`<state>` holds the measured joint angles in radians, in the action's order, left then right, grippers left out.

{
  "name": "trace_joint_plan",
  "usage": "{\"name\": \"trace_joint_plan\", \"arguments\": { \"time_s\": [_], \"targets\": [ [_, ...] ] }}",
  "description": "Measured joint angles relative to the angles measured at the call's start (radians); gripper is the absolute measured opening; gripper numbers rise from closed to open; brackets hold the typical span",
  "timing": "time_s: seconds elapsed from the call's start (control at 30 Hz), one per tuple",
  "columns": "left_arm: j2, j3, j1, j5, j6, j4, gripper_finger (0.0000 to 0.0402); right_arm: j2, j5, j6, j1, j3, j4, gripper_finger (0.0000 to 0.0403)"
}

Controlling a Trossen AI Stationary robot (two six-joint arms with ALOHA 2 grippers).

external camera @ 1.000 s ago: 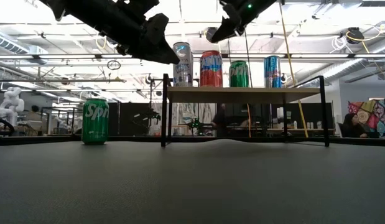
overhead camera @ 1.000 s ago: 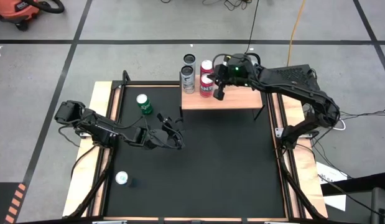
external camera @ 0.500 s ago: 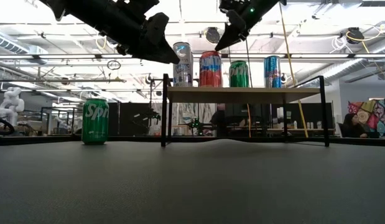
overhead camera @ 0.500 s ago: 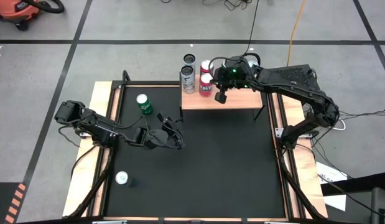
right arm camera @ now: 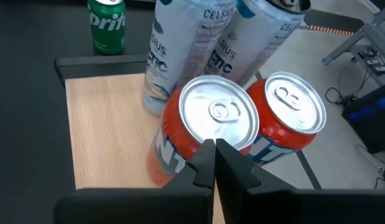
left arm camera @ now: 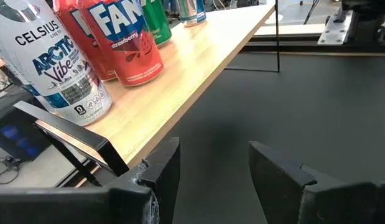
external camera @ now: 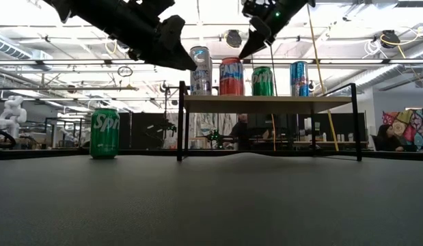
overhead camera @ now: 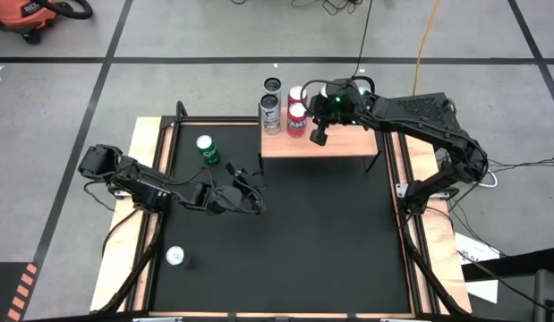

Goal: Place canned beverage on shelf
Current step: Put the orange soda can on the shelf aligned with the other orange soda can, then put the green soda can on the shelf aligned with the other green soda can

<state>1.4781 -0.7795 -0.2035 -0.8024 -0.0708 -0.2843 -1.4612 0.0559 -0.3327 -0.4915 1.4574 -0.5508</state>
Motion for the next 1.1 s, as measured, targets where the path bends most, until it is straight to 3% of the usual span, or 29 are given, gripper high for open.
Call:
{"name": "trace_joint_plan", "arguments": {
  "time_s": [0.27, 0.4, 0.6, 0.9, 1.1],
  "targets": [
    [-0.136, 0.0, 0.0, -0.094, -0.001, 0.182, 0.0182, 0.047, 0.002, 0.016, 0.031, -0.001, -0.014, 0.0],
    [-0.249, 0.0, 0.001, -0.135, -0.075, 0.339, 0.0184, 0.083, 0.001, 0.063, 0.073, -0.001, -0.067, 0.0],
    [-0.424, 0.0, 0.046, -0.212, -0.212, 0.618, 0.0234, 0.137, 0.0, 0.173, 0.16, -0.041, -0.108, 0.0],
    [-0.458, 0.0, 0.186, -0.175, -0.467, 0.941, 0.0361, 0.316, 0.0, 0.342, 0.329, -0.377, 0.061, 0.0],
    [-0.459, 0.033, 0.219, -0.179, -0.526, 0.949, 0.0384, 0.44, -0.001, 0.446, 0.463, -0.72, 0.361, 0.0]
  ]
}}
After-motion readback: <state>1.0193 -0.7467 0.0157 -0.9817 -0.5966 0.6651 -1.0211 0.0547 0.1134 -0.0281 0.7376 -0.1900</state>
